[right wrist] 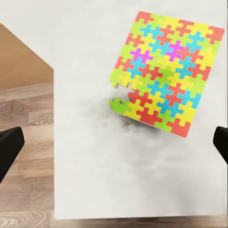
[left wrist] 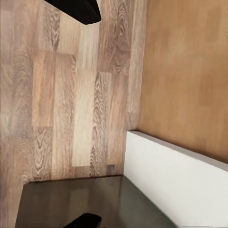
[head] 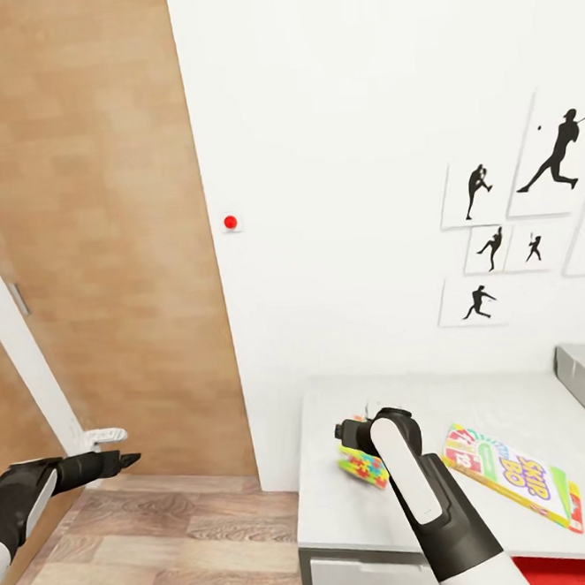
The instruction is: Put all the toys in the child's room - the three board games (two on the bed and one on the table), the two jigsaw puzzles on the table, and the tennis ball on the table - inside the toy box on the table in the child's room.
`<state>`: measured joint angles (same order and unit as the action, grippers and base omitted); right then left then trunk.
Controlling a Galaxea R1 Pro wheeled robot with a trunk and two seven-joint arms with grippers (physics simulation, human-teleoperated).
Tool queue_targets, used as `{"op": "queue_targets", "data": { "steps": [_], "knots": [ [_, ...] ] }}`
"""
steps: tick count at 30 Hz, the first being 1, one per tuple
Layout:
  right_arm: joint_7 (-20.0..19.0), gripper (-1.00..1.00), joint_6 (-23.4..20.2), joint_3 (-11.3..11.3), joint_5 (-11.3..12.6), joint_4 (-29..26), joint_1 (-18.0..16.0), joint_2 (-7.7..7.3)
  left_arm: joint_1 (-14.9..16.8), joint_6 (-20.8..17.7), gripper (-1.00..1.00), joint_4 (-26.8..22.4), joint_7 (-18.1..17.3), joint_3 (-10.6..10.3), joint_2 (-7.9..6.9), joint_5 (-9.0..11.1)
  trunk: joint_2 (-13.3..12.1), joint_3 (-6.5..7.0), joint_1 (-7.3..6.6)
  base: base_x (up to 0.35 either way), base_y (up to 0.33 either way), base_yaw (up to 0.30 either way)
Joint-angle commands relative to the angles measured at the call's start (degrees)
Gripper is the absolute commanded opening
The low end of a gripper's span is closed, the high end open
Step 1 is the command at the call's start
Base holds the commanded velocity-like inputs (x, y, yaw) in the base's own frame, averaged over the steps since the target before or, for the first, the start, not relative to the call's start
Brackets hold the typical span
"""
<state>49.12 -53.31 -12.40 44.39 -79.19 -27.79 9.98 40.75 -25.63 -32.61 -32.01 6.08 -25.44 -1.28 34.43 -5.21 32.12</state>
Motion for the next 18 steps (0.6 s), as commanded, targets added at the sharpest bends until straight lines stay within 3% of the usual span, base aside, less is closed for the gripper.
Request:
{"op": "queue_targets", "data": {
  "steps": [1,11,18],
  "knots": [
    [0.6,1.00,-0.2,-0.1,0.5,0.0,-0.1,0.01,0.0,-0.4,1.00,-0.1,-0.3,0.3,0.03,-0.1,0.1,-0.20,0.02,0.000,0.004,-0.154],
    [0.6,1.00,-0.1,-0.1,0.6,0.0,-0.1,0.01,0.0,-0.4,1.00,-0.1,-0.3,0.2,0.04,-0.2,0.1,-1.04,0.02,0.004,0.001,-0.157],
    [0.6,1.00,-0.1,-0.1,0.7,0.1,-0.1,0.01,0.0,-0.4,1.00,-0.1,-0.3,0.2,0.04,-0.2,0.1,-1.63,0.02,0.123,0.064,-0.135]
  ]
}}
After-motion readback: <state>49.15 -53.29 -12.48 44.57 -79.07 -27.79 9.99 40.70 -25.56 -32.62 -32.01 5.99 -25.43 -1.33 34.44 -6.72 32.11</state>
